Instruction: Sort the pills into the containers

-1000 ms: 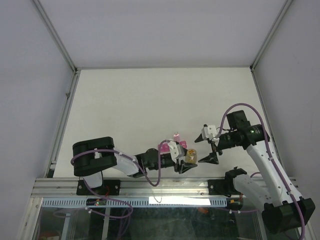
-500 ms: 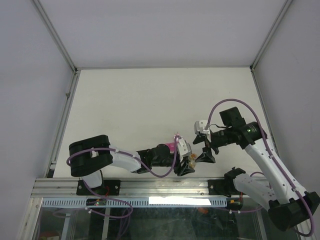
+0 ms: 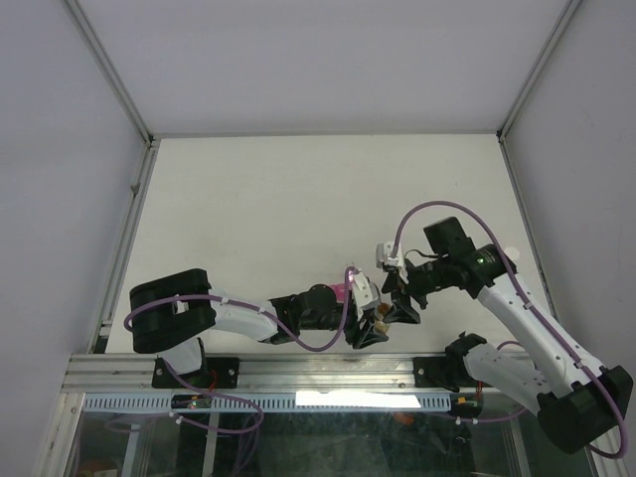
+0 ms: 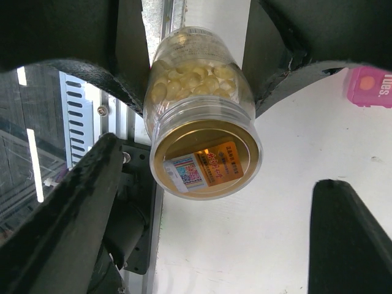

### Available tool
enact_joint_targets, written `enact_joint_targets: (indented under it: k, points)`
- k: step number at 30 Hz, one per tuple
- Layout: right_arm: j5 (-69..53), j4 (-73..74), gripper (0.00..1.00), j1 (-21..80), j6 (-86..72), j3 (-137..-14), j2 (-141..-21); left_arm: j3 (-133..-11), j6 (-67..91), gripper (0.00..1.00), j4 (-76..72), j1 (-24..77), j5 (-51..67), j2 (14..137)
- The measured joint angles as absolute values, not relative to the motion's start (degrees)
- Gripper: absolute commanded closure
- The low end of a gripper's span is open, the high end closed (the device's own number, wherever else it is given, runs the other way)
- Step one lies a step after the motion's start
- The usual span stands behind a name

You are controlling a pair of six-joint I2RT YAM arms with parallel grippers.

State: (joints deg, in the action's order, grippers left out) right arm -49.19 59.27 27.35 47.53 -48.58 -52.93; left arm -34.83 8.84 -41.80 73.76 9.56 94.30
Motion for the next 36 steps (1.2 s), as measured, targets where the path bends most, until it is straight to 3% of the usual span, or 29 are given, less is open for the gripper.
enact_joint_targets:
  k: [27,30,36]
  points:
    - [-47.72,58.96,0.44,30.33,46.33,-47.97,-54.52,-35.20,8.84,1.00,-41.56,73.73,9.47,94.15]
    - [-47.64,58.96,0.54,30.50,46.33,-47.97,-54.65,-35.29,8.84,1.00,-41.56,73.41,9.47,94.15]
    - [-47.57,59.16,0.83,30.63,46.48,-47.99,-54.70,-35.29,8.82,1.00,-41.47,73.38,9.52,94.08]
